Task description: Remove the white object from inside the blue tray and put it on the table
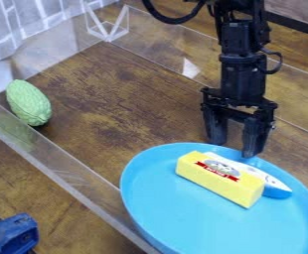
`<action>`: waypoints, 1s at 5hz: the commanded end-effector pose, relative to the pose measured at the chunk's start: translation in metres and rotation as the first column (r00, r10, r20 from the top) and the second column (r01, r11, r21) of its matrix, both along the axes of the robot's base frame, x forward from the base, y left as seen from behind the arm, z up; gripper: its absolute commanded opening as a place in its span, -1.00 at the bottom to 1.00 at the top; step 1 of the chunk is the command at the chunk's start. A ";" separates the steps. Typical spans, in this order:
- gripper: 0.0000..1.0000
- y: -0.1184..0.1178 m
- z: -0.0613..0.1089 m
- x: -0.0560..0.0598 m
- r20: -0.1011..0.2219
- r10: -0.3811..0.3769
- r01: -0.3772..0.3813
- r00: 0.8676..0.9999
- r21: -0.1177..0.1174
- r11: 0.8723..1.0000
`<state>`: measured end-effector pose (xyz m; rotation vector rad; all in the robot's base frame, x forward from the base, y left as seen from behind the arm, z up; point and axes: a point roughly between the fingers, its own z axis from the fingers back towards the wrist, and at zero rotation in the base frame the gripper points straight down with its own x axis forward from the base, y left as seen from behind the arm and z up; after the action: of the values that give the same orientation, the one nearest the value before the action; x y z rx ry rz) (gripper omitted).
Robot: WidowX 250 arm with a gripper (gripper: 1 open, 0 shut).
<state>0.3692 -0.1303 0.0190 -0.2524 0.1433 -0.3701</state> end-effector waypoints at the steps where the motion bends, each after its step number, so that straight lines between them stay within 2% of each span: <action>1: 1.00 -0.005 -0.017 -0.012 -0.048 -0.015 0.016 0.999 0.024 1.000; 5: 1.00 -0.012 -0.015 -0.034 -0.123 -0.035 0.042 0.992 0.049 0.998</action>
<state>0.3585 -0.1329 0.0189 -0.2403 0.1991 -0.3528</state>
